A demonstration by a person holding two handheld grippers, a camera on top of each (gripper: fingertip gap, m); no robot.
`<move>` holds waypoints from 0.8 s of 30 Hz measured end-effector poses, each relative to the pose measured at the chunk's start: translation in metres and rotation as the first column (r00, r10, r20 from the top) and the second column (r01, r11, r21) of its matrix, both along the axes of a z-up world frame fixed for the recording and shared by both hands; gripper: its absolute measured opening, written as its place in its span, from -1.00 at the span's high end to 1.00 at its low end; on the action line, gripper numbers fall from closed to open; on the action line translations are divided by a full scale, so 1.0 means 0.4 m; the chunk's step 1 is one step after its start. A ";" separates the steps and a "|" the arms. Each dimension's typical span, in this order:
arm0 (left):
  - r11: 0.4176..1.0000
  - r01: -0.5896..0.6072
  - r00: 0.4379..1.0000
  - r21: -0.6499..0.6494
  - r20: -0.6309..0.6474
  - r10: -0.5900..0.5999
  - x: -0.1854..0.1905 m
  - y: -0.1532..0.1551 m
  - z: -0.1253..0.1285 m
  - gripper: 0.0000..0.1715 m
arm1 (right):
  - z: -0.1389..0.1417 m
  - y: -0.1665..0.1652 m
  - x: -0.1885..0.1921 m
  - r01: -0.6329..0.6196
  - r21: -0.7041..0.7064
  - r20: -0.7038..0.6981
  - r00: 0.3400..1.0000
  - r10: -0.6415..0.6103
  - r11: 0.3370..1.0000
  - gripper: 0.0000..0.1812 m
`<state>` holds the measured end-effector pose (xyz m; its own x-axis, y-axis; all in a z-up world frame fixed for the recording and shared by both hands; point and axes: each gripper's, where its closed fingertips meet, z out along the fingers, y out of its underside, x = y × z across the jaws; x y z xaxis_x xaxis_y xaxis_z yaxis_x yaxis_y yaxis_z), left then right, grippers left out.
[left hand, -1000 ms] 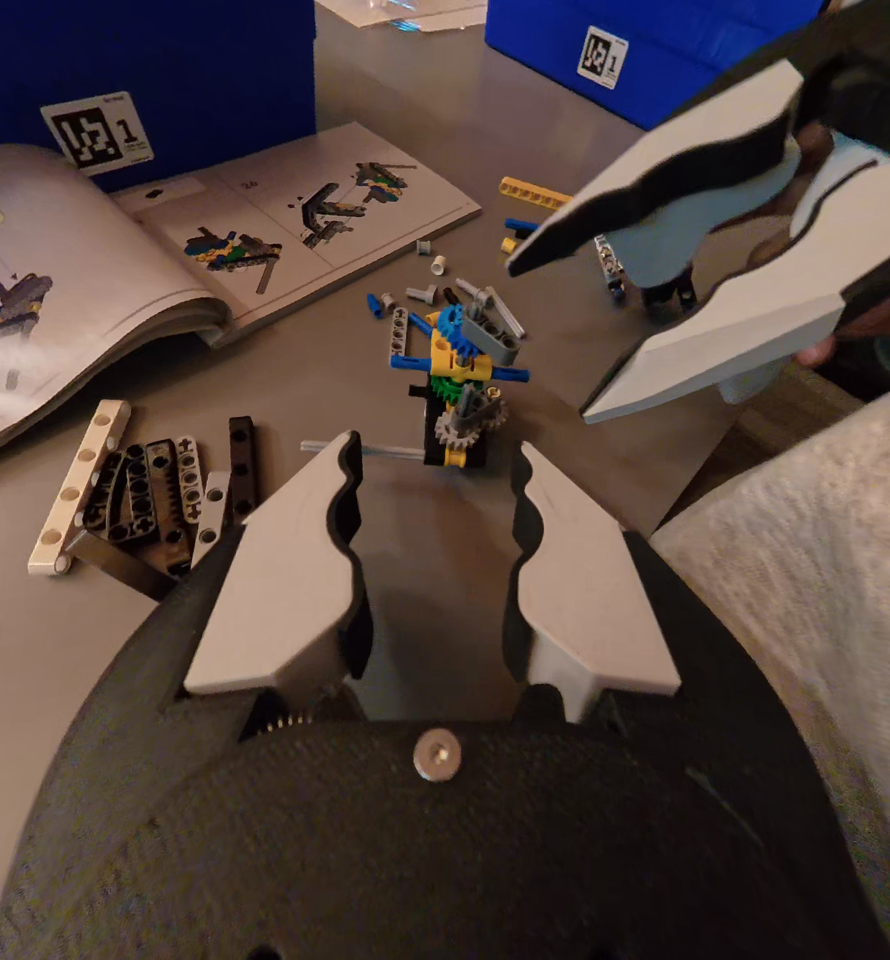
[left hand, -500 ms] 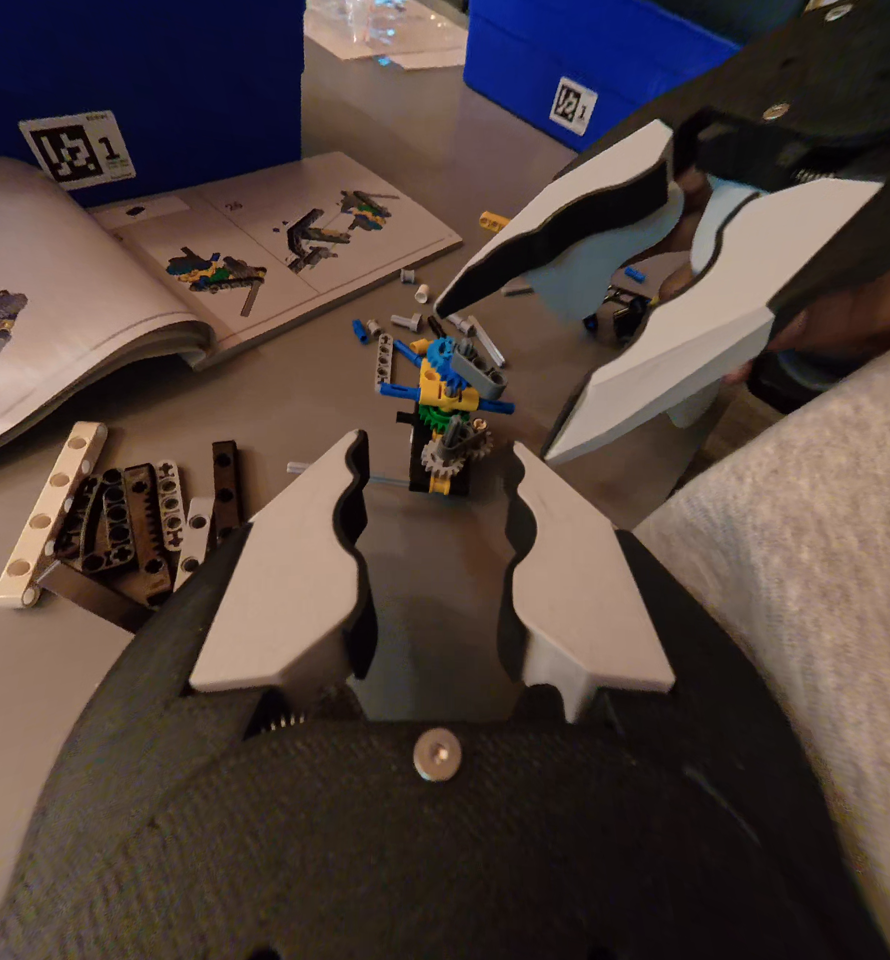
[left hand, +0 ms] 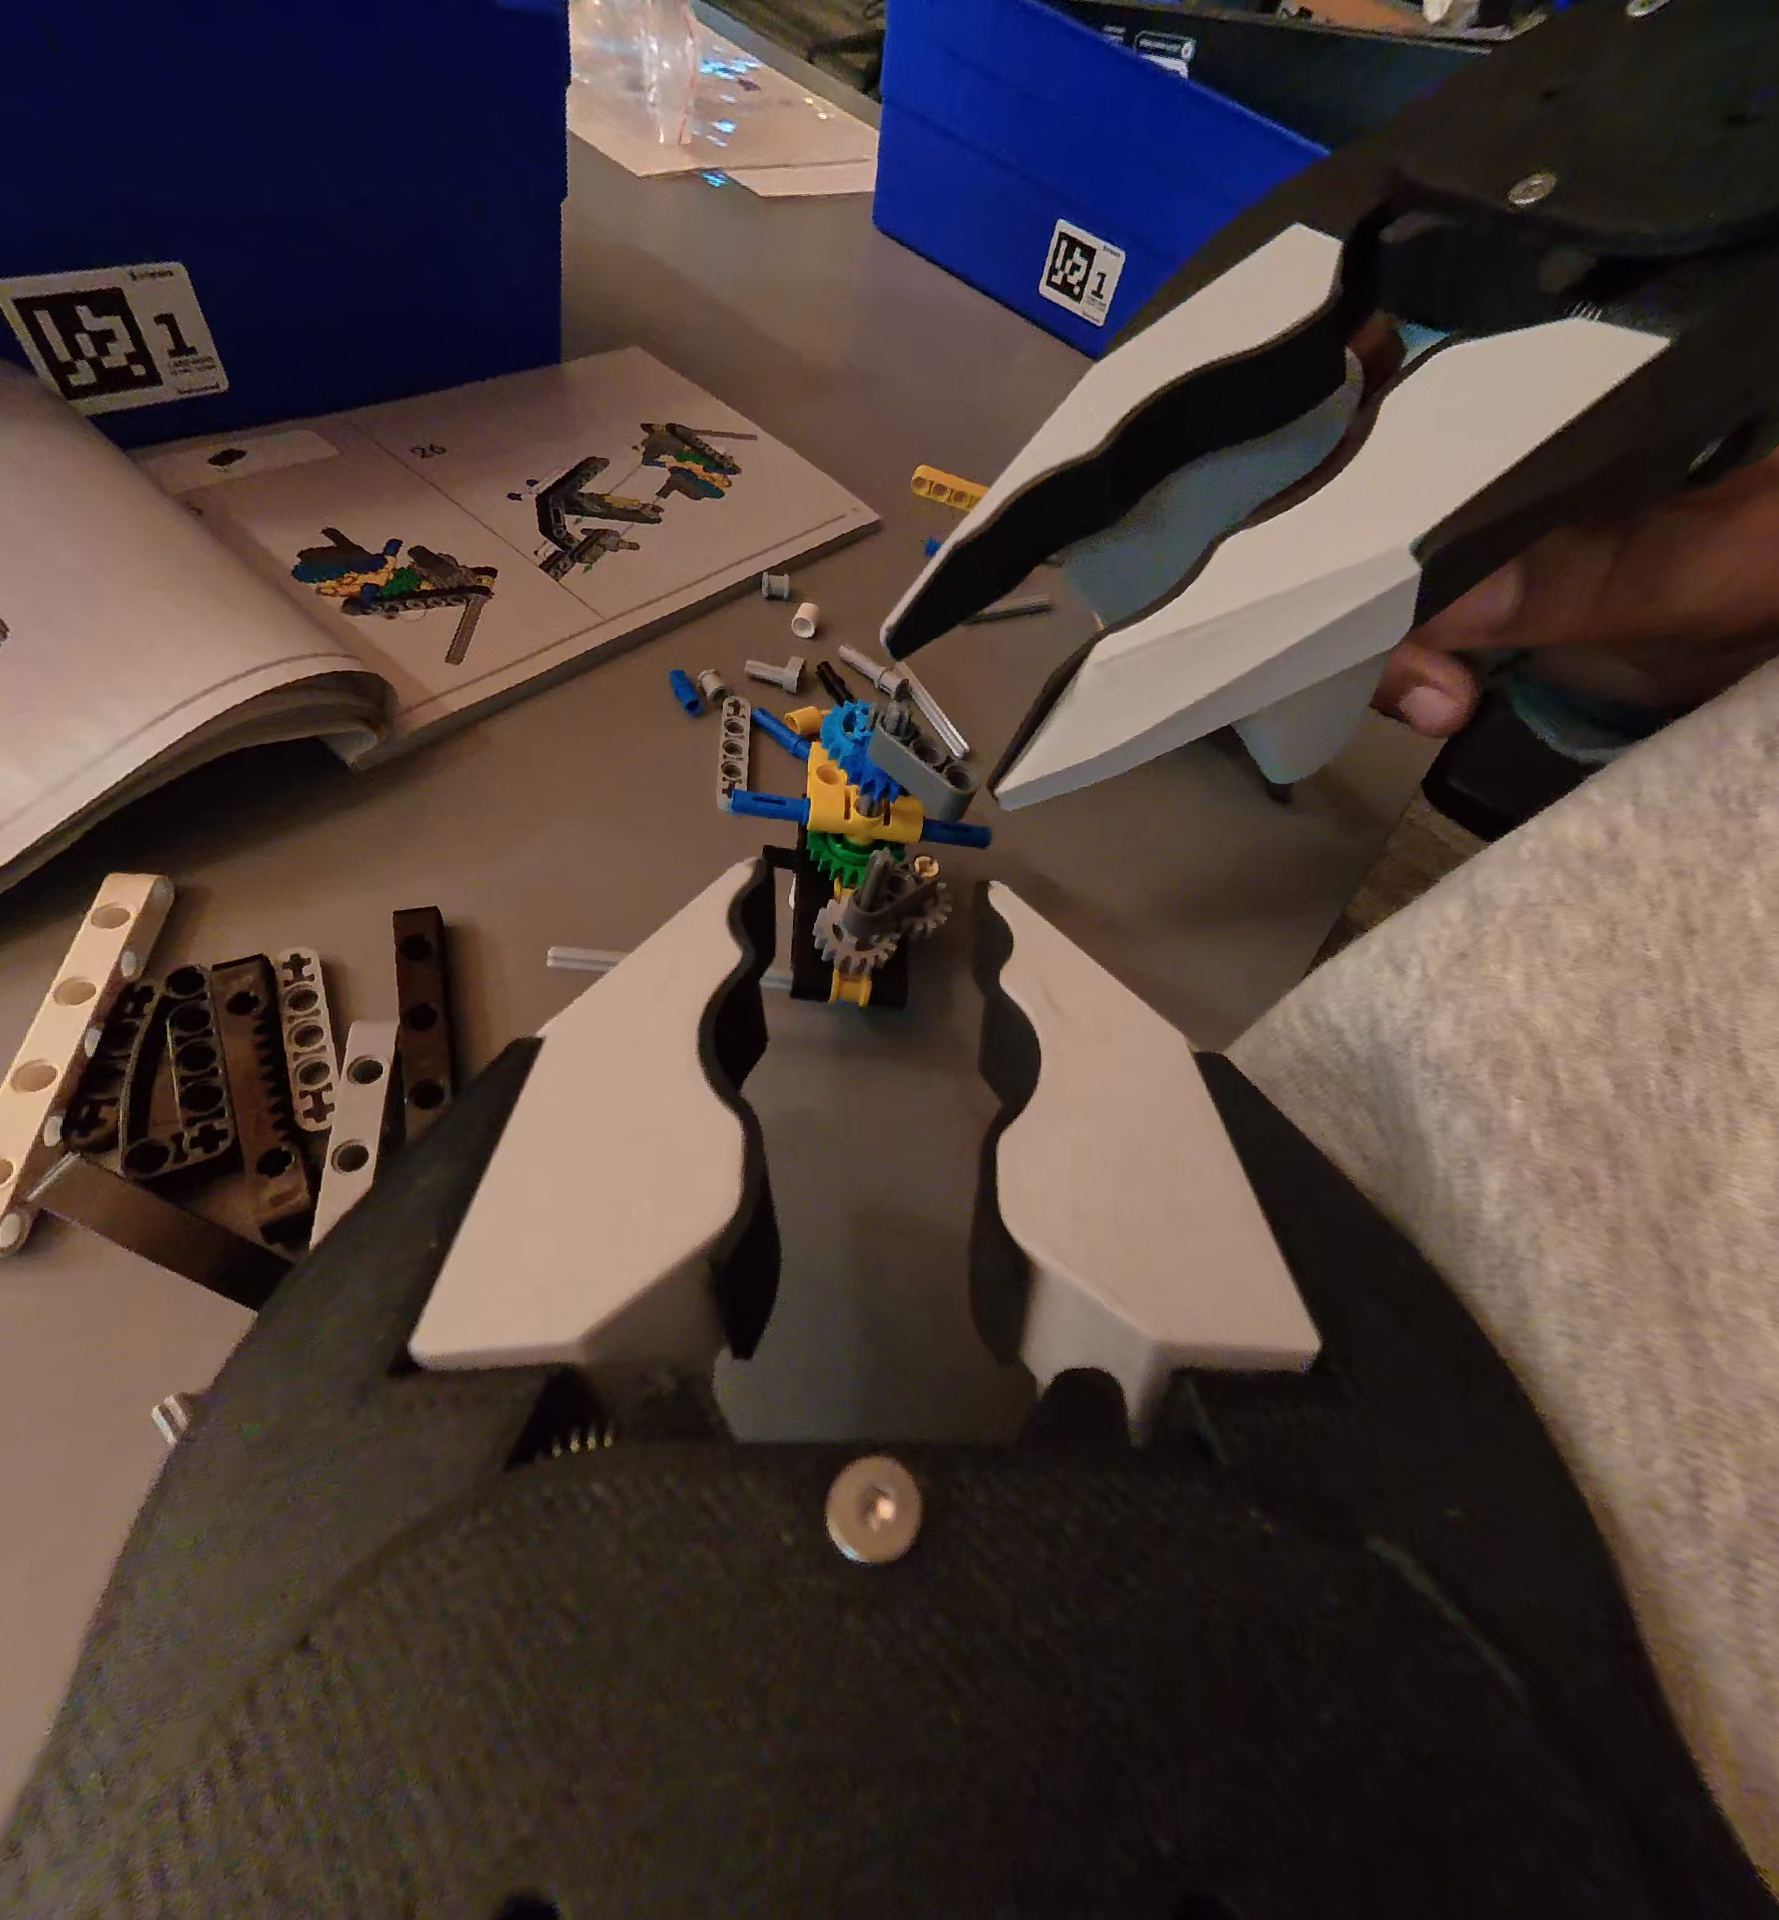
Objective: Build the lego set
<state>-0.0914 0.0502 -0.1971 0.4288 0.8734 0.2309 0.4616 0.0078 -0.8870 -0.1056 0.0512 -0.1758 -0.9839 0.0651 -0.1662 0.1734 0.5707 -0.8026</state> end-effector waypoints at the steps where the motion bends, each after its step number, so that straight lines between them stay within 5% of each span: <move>1: 1.000 0.001 1.000 0.001 0.000 -0.001 0.000 0.000 0.000 0.59 | -0.002 0.000 0.001 0.001 0.008 -0.001 1.000 -0.001 1.000 0.55; 24: 1.000 0.004 1.000 0.013 0.011 -0.004 0.000 0.000 -0.004 0.65 | -0.022 0.002 -0.004 0.051 0.059 0.055 0.997 -0.054 0.997 0.51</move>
